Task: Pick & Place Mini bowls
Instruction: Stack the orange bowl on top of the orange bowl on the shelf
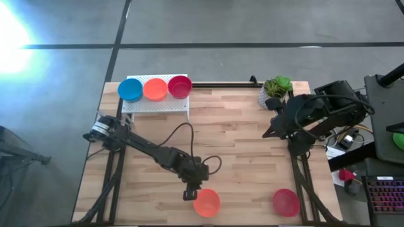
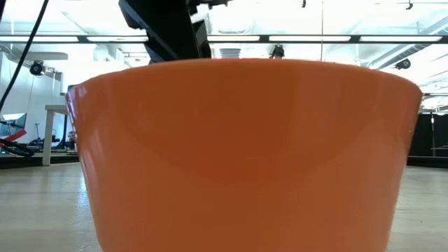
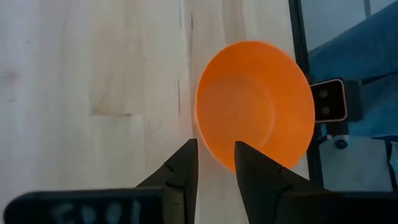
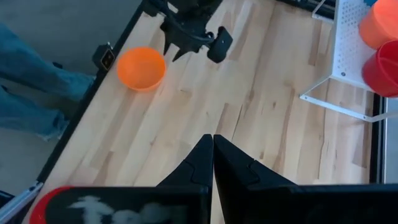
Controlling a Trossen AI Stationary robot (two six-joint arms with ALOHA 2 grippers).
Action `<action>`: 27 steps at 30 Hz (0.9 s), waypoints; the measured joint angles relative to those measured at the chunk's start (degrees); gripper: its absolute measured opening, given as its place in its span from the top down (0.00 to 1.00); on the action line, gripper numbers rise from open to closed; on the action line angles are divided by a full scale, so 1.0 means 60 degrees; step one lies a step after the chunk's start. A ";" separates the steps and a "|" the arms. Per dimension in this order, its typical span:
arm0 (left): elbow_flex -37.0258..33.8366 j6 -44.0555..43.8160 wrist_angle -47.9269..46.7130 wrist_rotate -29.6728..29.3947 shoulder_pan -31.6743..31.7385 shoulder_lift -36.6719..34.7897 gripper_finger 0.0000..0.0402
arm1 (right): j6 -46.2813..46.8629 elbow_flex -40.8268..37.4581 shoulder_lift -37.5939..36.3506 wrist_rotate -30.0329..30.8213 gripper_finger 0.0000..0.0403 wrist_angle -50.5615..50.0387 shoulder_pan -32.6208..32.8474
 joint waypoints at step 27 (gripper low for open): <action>0.0000 -0.1394 0.1141 0.0349 -0.0074 0.1645 0.76 | -0.0162 -0.0124 -0.0124 -0.0065 0.98 0.0002 0.0000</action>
